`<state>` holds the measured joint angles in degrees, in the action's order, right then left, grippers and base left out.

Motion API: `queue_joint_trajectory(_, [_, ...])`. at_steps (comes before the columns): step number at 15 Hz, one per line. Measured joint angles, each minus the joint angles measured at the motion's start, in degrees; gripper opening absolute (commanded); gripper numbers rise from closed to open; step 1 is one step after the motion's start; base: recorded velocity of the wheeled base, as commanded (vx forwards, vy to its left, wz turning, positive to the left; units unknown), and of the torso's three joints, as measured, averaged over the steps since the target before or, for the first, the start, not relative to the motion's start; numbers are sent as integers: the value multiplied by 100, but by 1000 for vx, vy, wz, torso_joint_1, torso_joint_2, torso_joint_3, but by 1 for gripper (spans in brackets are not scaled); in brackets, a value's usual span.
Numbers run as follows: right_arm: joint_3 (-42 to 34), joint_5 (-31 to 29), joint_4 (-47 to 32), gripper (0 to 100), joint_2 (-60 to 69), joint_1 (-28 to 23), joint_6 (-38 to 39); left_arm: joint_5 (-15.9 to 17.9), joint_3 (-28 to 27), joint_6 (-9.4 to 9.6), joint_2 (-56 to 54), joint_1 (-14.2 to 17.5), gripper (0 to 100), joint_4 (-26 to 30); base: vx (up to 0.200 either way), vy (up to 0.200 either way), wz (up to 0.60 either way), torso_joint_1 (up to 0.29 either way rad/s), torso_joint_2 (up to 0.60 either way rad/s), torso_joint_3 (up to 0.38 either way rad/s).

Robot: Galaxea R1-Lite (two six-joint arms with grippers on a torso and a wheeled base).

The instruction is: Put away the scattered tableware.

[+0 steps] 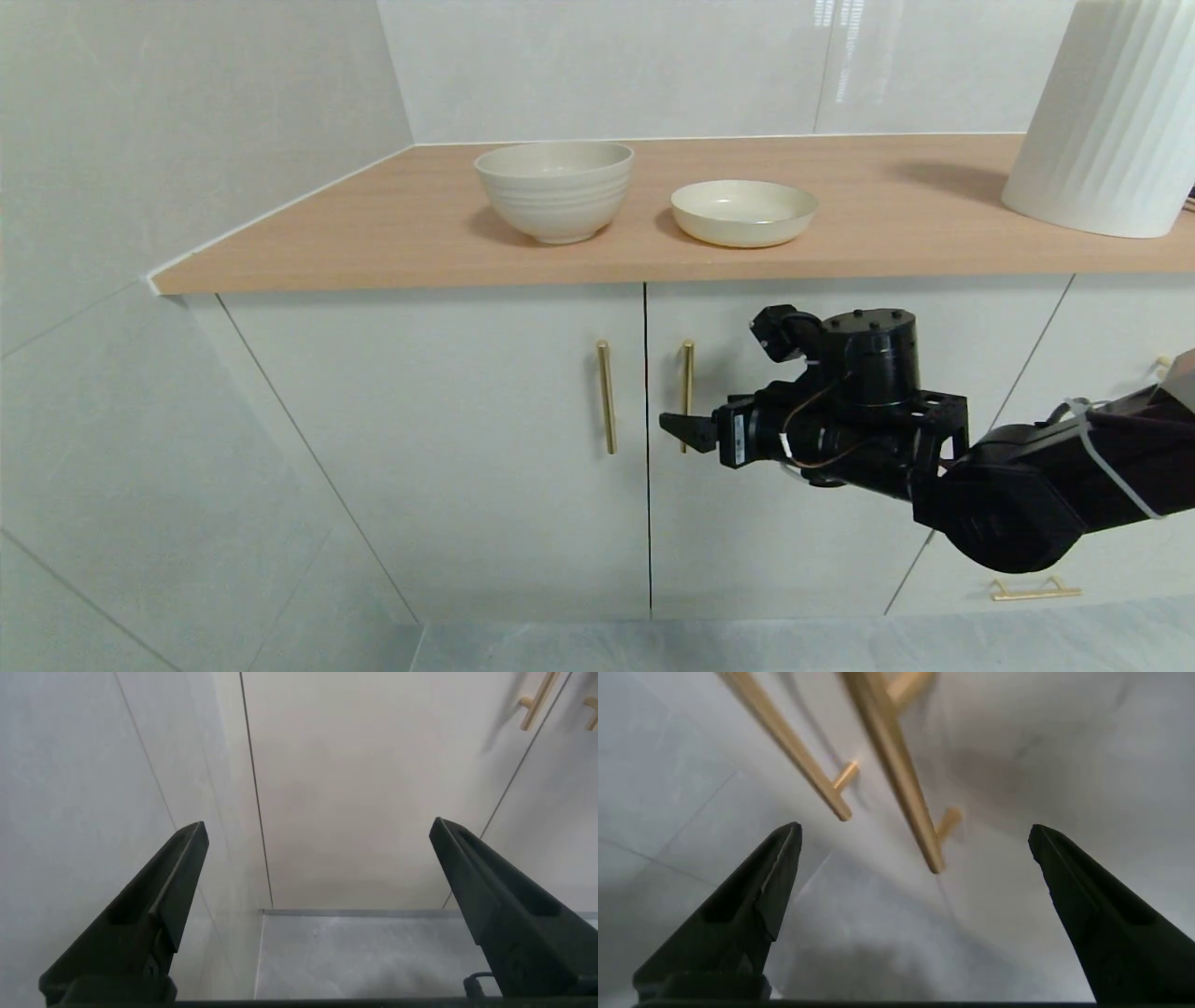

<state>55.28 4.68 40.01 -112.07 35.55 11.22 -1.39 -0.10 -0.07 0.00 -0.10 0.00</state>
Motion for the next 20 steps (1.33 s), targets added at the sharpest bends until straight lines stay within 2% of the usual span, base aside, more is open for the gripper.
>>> queue_joint_trajectory(10, [362, 137, 104, 100, -284, 290, 884, 0, 0, 0, 0, 0, 100, 0, 0, 0, 0, 0, 0, 0])
queue_joint_trajectory(16, [276, 128, 830, 100, -467, 488, 1040, 0, 0, 0, 0, 0, 100, 0, 0, 0, 0, 0, 0, 0])
queue_joint_trajectory(18, [122, 282, 837, 100, -433, 538, 1048, 2, 0, 0, 0, 0, 100, 0, 0, 0, 0, 0, 0, 0])
queue_joint_trajectory(20, [-123, 728, 827, 100, -293, 560, 1048, 0, 0, 0, 0, 0, 100, 0, 0, 0, 0, 0, 0, 0])
